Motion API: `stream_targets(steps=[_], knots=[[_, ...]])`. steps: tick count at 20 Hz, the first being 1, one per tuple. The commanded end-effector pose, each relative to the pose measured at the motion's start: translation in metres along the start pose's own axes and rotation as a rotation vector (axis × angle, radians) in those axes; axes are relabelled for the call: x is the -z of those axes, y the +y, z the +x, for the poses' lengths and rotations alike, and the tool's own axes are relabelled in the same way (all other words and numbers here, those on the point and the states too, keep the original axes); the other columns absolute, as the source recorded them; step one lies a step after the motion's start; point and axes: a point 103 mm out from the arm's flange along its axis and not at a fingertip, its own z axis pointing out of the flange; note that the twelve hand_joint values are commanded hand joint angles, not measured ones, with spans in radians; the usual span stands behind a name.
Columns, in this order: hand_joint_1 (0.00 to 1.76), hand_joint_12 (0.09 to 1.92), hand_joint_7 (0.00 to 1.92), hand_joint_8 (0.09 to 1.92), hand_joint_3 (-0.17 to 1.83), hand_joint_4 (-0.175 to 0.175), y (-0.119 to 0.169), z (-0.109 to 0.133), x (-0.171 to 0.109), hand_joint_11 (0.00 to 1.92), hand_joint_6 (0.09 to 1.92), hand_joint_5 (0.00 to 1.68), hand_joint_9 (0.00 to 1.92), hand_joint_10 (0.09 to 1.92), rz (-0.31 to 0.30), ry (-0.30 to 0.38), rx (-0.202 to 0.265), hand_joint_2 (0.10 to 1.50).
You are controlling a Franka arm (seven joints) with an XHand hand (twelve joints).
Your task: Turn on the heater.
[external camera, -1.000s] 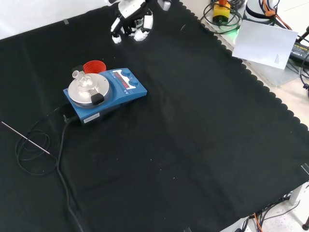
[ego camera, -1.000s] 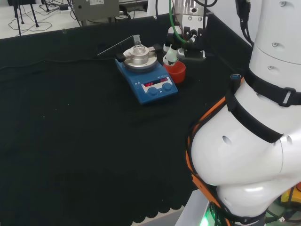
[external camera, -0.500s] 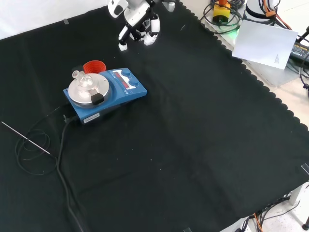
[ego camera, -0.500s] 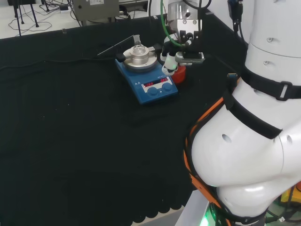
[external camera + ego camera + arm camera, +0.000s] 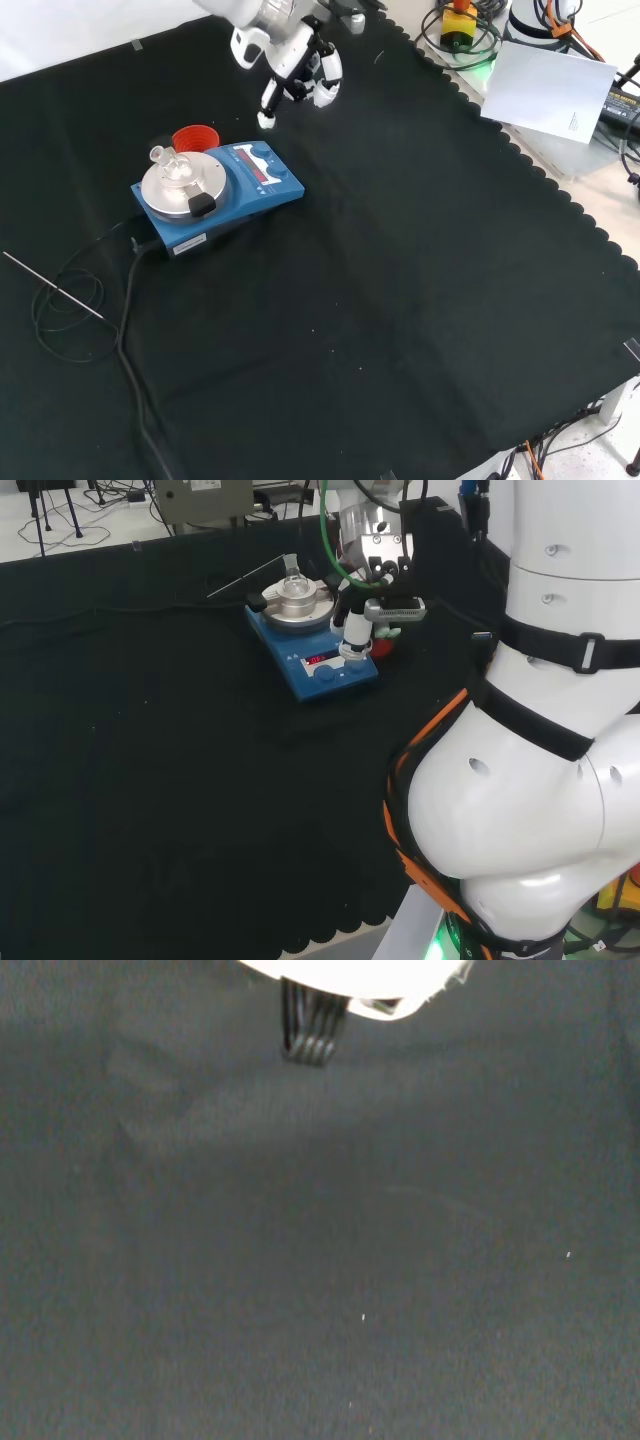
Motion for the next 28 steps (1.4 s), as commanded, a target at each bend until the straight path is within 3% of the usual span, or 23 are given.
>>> stream_targets(steps=[1, 28], knots=[[1.42, 1.45, 1.6, 1.48, 0.99, -0.038, 0.002, 0.008, -0.005, 1.66, 0.17, 0.19, 1.73, 1.45, 0.045, -0.029, 0.008, 0.72], [1.43, 1.46, 1.61, 1.48, 1.02, -0.038, 0.024, 0.012, -0.014, 1.65, 0.11, 0.22, 1.74, 1.45, 0.15, -0.083, 0.008, 0.72]])
